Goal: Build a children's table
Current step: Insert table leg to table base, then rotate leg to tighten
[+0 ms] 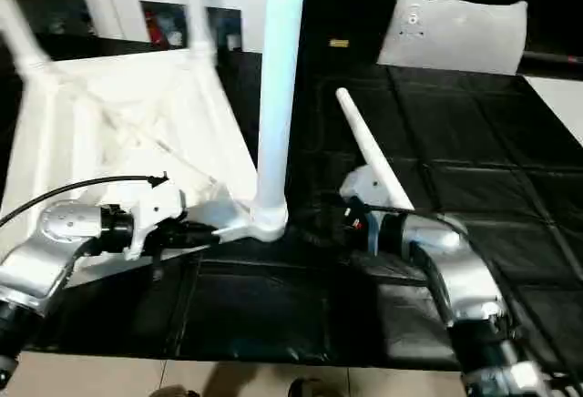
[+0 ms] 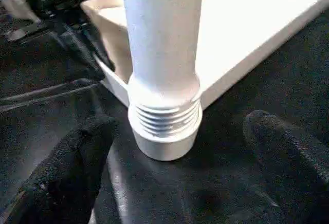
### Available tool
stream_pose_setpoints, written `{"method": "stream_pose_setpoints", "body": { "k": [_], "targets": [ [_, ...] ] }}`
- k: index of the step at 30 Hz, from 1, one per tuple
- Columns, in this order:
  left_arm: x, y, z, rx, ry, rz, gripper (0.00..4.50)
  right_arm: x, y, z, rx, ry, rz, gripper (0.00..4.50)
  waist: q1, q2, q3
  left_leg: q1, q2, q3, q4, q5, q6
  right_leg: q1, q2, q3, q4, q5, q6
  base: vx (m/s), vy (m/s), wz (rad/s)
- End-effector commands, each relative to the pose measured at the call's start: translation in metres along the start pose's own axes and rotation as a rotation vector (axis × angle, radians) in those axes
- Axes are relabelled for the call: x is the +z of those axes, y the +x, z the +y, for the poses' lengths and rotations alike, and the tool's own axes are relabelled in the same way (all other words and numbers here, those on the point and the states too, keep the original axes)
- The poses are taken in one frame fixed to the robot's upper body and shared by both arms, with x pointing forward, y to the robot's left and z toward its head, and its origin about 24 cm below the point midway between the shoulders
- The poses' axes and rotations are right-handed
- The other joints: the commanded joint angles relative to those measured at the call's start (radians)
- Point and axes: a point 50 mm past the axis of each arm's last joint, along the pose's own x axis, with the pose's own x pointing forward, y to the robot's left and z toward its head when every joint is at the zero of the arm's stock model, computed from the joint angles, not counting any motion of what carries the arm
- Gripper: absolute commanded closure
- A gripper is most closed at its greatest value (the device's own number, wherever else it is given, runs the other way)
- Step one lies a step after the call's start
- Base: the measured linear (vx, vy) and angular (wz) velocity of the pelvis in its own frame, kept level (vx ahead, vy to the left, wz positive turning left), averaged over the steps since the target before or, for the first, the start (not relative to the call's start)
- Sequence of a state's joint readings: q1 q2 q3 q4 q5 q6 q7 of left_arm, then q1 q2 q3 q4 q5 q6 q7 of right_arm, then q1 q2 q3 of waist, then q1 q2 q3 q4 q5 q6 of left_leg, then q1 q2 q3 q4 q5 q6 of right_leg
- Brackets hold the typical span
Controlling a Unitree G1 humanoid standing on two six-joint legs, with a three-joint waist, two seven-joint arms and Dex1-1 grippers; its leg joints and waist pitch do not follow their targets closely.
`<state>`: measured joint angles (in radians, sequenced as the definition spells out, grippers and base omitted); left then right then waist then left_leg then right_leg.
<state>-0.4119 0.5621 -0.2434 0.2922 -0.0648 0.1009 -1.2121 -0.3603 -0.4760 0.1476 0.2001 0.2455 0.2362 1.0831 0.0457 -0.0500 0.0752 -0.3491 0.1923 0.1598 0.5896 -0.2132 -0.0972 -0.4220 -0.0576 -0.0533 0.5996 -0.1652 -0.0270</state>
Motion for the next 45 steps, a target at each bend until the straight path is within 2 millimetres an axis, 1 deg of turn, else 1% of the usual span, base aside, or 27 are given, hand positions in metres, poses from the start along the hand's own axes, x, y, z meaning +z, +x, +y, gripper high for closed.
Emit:
{"method": "stream_pose_setpoints", "body": {
  "k": [1, 3, 5, 9, 10, 12, 14, 16, 17, 18, 20, 22, 23, 24, 26, 27, 28, 29, 31, 36, 37, 38, 40, 42, 43, 44, 45],
  "targets": [
    [0.011, 0.009, -0.006, -0.118, 0.071, -0.021, 4.5, 0.0, 0.001, 0.001, 0.034, -0.013, 0.012, 0.04, -0.006, 0.001, -0.066, -0.001, 0.033, 0.008, -0.061, -0.053, 0.111, 0.065, -0.068, 0.049, -0.053, -0.162, -0.225, 0.0, 0.0, 0.0],
    [0.011, 0.011, -0.008, -0.165, 0.08, -0.021, 4.5, -0.002, 0.006, 0.0, 0.038, -0.041, 0.04, 0.04, -0.005, 0.001, -0.066, 0.0, 0.032, 0.009, -0.061, -0.061, 0.104, 0.063, -0.068, 0.048, -0.055, -0.18, -0.224, 0.0, 0.0, 0.0],
    [0.011, 0.012, -0.009, -0.194, 0.088, -0.023, 4.5, -0.003, 0.008, 0.0, 0.053, -0.05, 0.045, 0.04, -0.003, 0.003, -0.067, 0.0, 0.033, 0.008, -0.061, -0.072, 0.088, 0.064, -0.069, 0.048, -0.055, -0.193, -0.225, 0.0, 0.0, 0.0],
    [0.013, 0.015, -0.01, -0.233, 0.108, -0.027, 4.5, -0.003, 0.014, 0.002, 0.11, -0.062, 0.045, 0.04, 0.004, 0.002, -0.068, 0.0, 0.033, 0.008, -0.061, -0.079, 0.085, 0.065, -0.069, 0.049, -0.054, -0.189, -0.223, 0.0, 0.0, 0.0],
    [0.013, 0.016, -0.011, -0.238, 0.112, -0.026, 4.5, -0.003, 0.016, 0.003, 0.122, -0.069, 0.041, 0.04, 0.004, 0.0, -0.069, -0.001, 0.034, 0.008, -0.061, -0.074, 0.085, 0.068, -0.068, 0.048, -0.051, -0.182, -0.222, 0.0, 0.0, 0.0],
    [0.014, 0.017, -0.011, -0.247, 0.119, -0.024, 4.5, -0.003, 0.019, 0.004, 0.132, -0.074, 0.04, 0.04, 0.003, -0.001, -0.07, -0.002, 0.034, 0.007, -0.06, -0.073, 0.085, 0.067, -0.07, 0.048, -0.05, -0.18, -0.223, 0.0, 0.0, 0.0],
    [0.014, 0.018, -0.011, -0.258, 0.124, -0.023, 4.5, -0.003, 0.021, 0.005, 0.155, -0.07, 0.032, 0.04, 0.002, 0.0, -0.069, -0.001, 0.033, 0.007, -0.06, -0.084, 0.079, 0.066, -0.07, 0.048, -0.053, -0.203, -0.223, 0.0, 0.0, 0.0],
    [0.014, 0.02, -0.011, -0.265, 0.131, -0.022, 4.5, -0.003, 0.023, 0.006, 0.182, -0.059, 0.025, 0.04, 0.002, -0.003, -0.069, -0.001, 0.033, 0.007, -0.059, -0.092, 0.078, 0.066, -0.07, 0.048, -0.054, -0.221, -0.219, 0.0, 0.0, 0.0],
    [0.014, 0.02, -0.011, -0.265, 0.131, -0.022, 4.5, -0.003, 0.023, 0.006, 0.182, -0.059, 0.025, 0.04, 0.004, -0.003, -0.069, -0.001, 0.034, 0.007, -0.059, -0.092, 0.077, 0.066, -0.071, 0.049, -0.053, -0.221, -0.217, 0.0, 0.0, 0.0],
    [0.015, 0.02, -0.011, -0.268, 0.135, -0.02, 4.5, -0.003, 0.023, 0.006, 0.194, -0.056, 0.021, 0.32, 0.005, -0.003, -0.069, -0.001, 0.034, 0.008, -0.058, -0.089, 0.076, 0.066, -0.07, 0.049, -0.053, -0.22, -0.214, 0.0, 0.0, 0.0],
    [0.015, 0.022, -0.011, -0.275, 0.142, -0.018, 4.5, -0.004, 0.024, 0.007, 0.219, -0.046, 0.017, 0.32, 0.005, -0.002, -0.069, -0.002, 0.033, 0.007, -0.058, -0.094, 0.076, 0.065, -0.07, 0.048, -0.054, -0.23, -0.21, 0.0, 0.0, 0.0],
    [0.015, 0.022, -0.011, -0.28, 0.146, -0.015, 4.5, -0.005, 0.024, 0.008, 0.231, -0.038, 0.019, 0.57, 0.005, -0.003, -0.068, -0.002, 0.033, 0.006, -0.058, -0.101, 0.074, 0.065, -0.07, 0.048, -0.055, -0.246, -0.205, 0.0, 0.0, 0.0],
    [0.015, 0.023, -0.011, -0.281, 0.147, -0.014, 4.5, -0.005, 0.024, 0.008, 0.234, -0.038, 0.019, 0.57, 0.005, -0.004, -0.069, -0.001, 0.033, 0.007, -0.058, -0.103, 0.073, 0.064, -0.07, 0.048, -0.055, -0.249, -0.203, 0.0, 0.0, 0.0],
    [0.015, 0.023, -0.011, -0.282, 0.149, -0.013, 4.5, -0.006, 0.024, 0.008, 0.237, -0.035, 0.02, 0.69, 0.005, -0.003, -0.067, -0.002, 0.033, 0.006, -0.058, -0.104, 0.072, 0.064, -0.07, 0.048, -0.056, -0.251, -0.203, 0.0, 0.0, 0.0],
    [0.015, 0.023, -0.011, -0.284, 0.15, -0.011, 4.5, -0.006, 0.024, 0.008, 0.244, -0.028, 0.02, 0.95, 0.005, -0.003, -0.068, -0.002, 0.033, 0.006, -0.058, -0.101, 0.073, 0.065, -0.071, 0.048, -0.055, -0.25, -0.204, 0.0, 0.0, 0.0],
    [0.015, 0.023, -0.011, -0.286, 0.151, -0.008, 4.5, -0.007, 0.023, 0.008, 0.248, -0.023, 0.02, 0.95, 0.005, -0.003, -0.069, -0.002, 0.033, 0.006, -0.058, -0.097, 0.074, 0.065, -0.071, 0.048, -0.055, -0.245, -0.205, 0.0, 0.0, 0.0],
    [0.015, 0.023, -0.011, -0.289, 0.152, -0.005, 4.5, -0.007, 0.023, 0.008, 0.25, -0.019, 0.021, 1.04, 0.005, 0.001, -0.067, -0.002, 0.033, 0.006, -0.058, -0.095, 0.074, 0.064, -0.07, 0.048, -0.054, -0.235, -0.207, 0.0, 0.0, 0.0],
    [0.014, 0.023, -0.01, -0.292, 0.152, -0.002, 4.5, -0.008, 0.023, 0.008, 0.254, -0.015, 0.02, 1.14, 0.005, -0.001, -0.068, -0.002, 0.033, 0.006, -0.058, -0.094, 0.076, 0.065, -0.069, 0.048, -0.054, -0.227, -0.21, 0.0, 0.0, 0.0],
    [0.014, 0.023, -0.01, -0.292, 0.153, -0.001, 4.5, -0.008, 0.023, 0.008, 0.256, -0.011, 0.02, 1.29, 0.005, -0.002, -0.068, -0.003, 0.033, 0.006, -0.057, -0.093, 0.077, 0.065, -0.07, 0.048, -0.053, -0.226, -0.212, 0.0, 0.0, 0.0],
    [0.014, 0.024, -0.01, -0.291, 0.147, 0.0, 4.5, -0.009, 0.023, 0.009, 0.265, 0.001, 0.018, 1.67, 0.006, -0.002, -0.066, -0.002, 0.033, 0.006, -0.058, -0.103, 0.073, 0.064, -0.069, 0.048, -0.056, -0.252, -0.204, 0.0, 0.0, 0.0],
    [0.014, 0.024, -0.009, -0.283, 0.14, -0.003, 4.5, -0.01, 0.023, 0.01, 0.27, 0.007, 0.018, 1.7, 0.006, 0.0, -0.065, -0.001, 0.033, 0.006, -0.059, -0.104, 0.072, 0.063, -0.069, 0.048, -0.057, -0.252, -0.204, 0.0, 0.0, 0.0],
    [0.014, 0.024, -0.007, -0.249, 0.116, -0.008, 4.5, -0.012, 0.023, 0.012, 0.278, 0.022, 0.021, 1.72, 0.007, 0.004, -0.065, -0.001, 0.033, 0.005, -0.059, -0.102, 0.072, 0.064, -0.069, 0.048, -0.055, -0.243, -0.207, 0.0, 0.0, 0.0],
    [0.014, 0.025, -0.004, -0.21, 0.1, -0.014, 4.5, -0.014, 0.024, 0.014, 0.274, 0.041, 0.016, 1.76, 0.006, 0.003, -0.064, -0.002, 0.033, 0.006, -0.059, -0.105, 0.071, 0.064, -0.068, 0.047, -0.056, -0.24, -0.209, 0.0, 0.0, 0.0],
    [0.014, 0.026, -0.001, -0.156, 0.078, -0.023, 4.5, -0.015, 0.024, 0.015, 0.257, 0.078, 0.001, 1.77, 0.007, 0.004, -0.062, 0.0, 0.033, 0.006, -0.06, -0.117, 0.068, 0.063, -0.067, 0.048, -0.059, -0.251, -0.209, 0.0, 0.0, 0.0],
    [0.016, 0.028, 0.001, -0.106, 0.051, -0.042, 4.5, -0.016, 0.026, 0.016, 0.226, 0.117, -0.012, 1.78, 0.008, 0.003, -0.06, 0.001, 0.033, 0.006, -0.062, -0.127, 0.065, 0.063, -0.067, 0.047, -0.061, -0.27, -0.206, 0.0, 0.0, 0.0],
    [0.018, 0.029, 0.003, -0.074, 0.029, -0.057, 4.5, -0.017, 0.028, 0.017, 0.204, 0.135, -0.019, 1.78, 0.009, 0.003, -0.057, 0.001, 0.034, 0.005, -0.064, -0.144, 0.056, 0.061, -0.068, 0.047, -0.066, -0.308, -0.194, 0.0, 0.0, 0.0],
    [0.02, 0.031, 0.004, -0.039, 0.006, -0.072, 4.5, -0.018, 0.03, 0.019, 0.185, 0.153, -0.026, 1.78, 0.006, 0.004, -0.056, 0.0, 0.032, 0.003, -0.065, -0.162, 0.046, 0.062, -0.07, 0.045, -0.071, -0.355, -0.178, 0.0, 0.0, 0.0]
  ]
}}
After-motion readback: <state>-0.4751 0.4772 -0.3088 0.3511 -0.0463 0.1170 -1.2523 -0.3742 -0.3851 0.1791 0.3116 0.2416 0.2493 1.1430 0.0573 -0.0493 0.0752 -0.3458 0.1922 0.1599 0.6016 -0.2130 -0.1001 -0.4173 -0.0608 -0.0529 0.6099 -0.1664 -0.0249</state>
